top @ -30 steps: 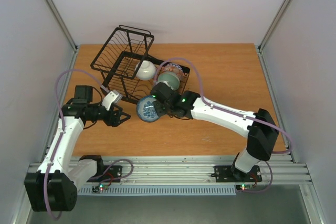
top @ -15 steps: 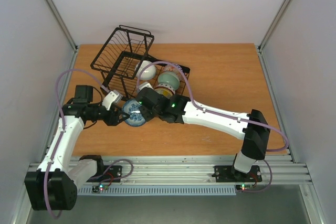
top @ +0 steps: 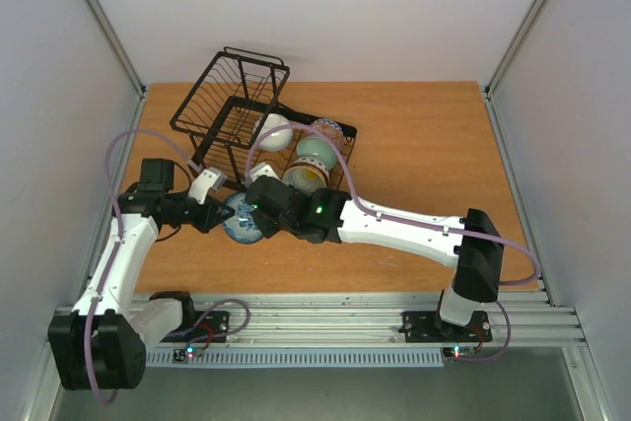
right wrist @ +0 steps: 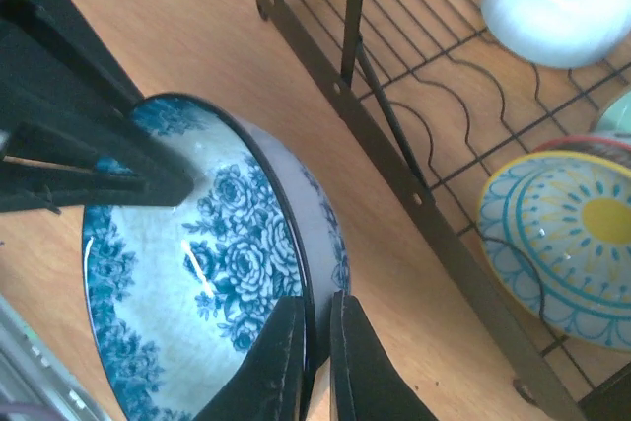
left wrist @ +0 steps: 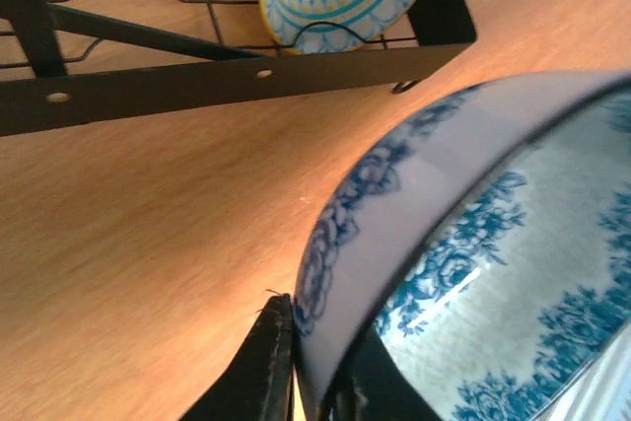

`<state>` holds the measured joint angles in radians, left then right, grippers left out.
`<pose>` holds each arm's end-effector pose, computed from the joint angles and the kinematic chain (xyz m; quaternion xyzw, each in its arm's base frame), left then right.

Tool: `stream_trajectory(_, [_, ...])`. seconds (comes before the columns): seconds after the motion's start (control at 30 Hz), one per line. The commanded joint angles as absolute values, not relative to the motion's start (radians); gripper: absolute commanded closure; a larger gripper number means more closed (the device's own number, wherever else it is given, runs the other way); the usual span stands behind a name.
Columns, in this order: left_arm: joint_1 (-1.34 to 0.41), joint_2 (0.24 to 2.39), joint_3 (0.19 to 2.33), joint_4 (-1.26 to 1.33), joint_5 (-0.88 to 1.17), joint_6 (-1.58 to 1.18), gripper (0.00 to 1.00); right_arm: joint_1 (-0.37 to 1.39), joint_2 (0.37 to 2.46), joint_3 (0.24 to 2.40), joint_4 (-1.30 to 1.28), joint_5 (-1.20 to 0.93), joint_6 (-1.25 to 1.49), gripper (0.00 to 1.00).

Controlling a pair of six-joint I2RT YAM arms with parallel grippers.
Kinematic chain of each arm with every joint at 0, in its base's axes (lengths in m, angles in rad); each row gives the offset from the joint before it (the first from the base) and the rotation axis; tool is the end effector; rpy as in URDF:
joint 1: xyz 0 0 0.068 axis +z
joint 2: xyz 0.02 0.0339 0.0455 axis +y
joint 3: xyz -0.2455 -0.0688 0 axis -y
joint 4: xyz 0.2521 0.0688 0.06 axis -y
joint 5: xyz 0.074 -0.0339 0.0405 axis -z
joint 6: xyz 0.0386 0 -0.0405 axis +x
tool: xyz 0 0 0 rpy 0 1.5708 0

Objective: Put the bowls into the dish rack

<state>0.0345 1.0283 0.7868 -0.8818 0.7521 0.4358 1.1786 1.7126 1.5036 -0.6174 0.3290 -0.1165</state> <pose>0.1974 -0.0196 0.2296 0.2606 0.8725 -0.3002 0.2841 0.1601 0.3544 0.2816 -0.5068 0.7689 0.0501 0.3866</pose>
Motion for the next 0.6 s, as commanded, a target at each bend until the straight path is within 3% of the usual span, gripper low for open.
stream_trajectory(0.0, [0.022,1.022,0.811,-0.886,0.829,0.514,0.99,1.183,1.687,1.492,-0.512,0.302,-0.166,0.99])
stream_trajectory(0.13, [0.022,1.019,0.813,-0.889,0.824,0.515,0.99,1.182,1.64,1.431,-0.456,0.286,-0.183,0.94])
stream_trajectory(0.3, [0.021,1.009,0.814,-0.894,0.827,0.515,0.99,1.174,1.519,1.297,-0.357,0.229,-0.201,0.4])
stream_trajectory(0.43, [0.022,1.012,0.821,-0.913,0.847,0.529,0.99,1.146,1.418,1.154,-0.237,0.067,-0.204,0.19])
stream_trajectory(0.57, [0.022,1.014,0.825,-0.931,0.871,0.557,1.0,1.078,1.368,1.047,-0.13,-0.161,-0.143,0.11])
